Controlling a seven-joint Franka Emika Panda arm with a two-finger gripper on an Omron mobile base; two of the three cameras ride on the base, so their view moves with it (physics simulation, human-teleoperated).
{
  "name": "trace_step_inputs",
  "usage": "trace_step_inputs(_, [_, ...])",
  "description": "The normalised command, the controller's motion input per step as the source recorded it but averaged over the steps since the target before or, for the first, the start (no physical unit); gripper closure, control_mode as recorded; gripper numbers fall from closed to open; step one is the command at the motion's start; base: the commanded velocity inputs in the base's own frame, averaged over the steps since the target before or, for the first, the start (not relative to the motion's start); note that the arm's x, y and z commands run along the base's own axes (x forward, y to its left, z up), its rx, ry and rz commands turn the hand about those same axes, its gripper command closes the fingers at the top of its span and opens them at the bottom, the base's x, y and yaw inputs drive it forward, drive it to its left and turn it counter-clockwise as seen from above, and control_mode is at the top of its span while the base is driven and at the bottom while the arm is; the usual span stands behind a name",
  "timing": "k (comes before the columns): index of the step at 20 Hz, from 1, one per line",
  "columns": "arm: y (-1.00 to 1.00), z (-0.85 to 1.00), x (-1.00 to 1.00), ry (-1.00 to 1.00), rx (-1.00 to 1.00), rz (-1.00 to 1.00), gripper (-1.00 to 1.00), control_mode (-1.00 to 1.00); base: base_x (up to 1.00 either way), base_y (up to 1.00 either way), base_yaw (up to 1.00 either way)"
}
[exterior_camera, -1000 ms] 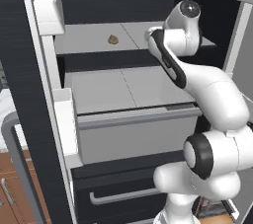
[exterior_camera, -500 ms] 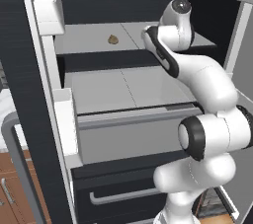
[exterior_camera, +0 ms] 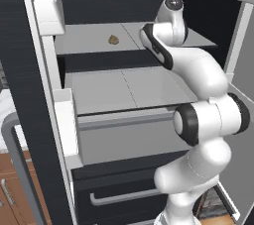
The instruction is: Grab the garlic and lemon from the fridge, place them in the blender, close the lid, and turn on the blender to create a marinade.
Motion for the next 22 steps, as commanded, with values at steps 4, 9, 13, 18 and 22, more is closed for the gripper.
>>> trace_step_inputs(4, [0.00, -0.24, 0.00, 0.00, 0.00, 0.00, -1.00, -1.00, 0.00, 0.00, 0.00])
trace_step_inputs(9, [0.00, -0.30, -0.06, 0.00, 0.00, 0.00, 1.00, -1.00, 0.00, 0.00, 0.00])
trace_step_inputs(13, [0.00, -0.08, 0.00, -0.02, 0.02, 0.00, 1.00, -1.00, 0.00, 0.00, 0.00])
trace_step_inputs(18, [0.00, 0.04, -0.36, -0.12, 0.04, -0.01, 1.00, -1.00, 0.00, 0.00, 0.00])
trace_step_inputs(22, [0.00, 0.24, -1.00, -0.21, 0.06, -0.10, 1.00, -1.00, 0.00, 0.00, 0.00])
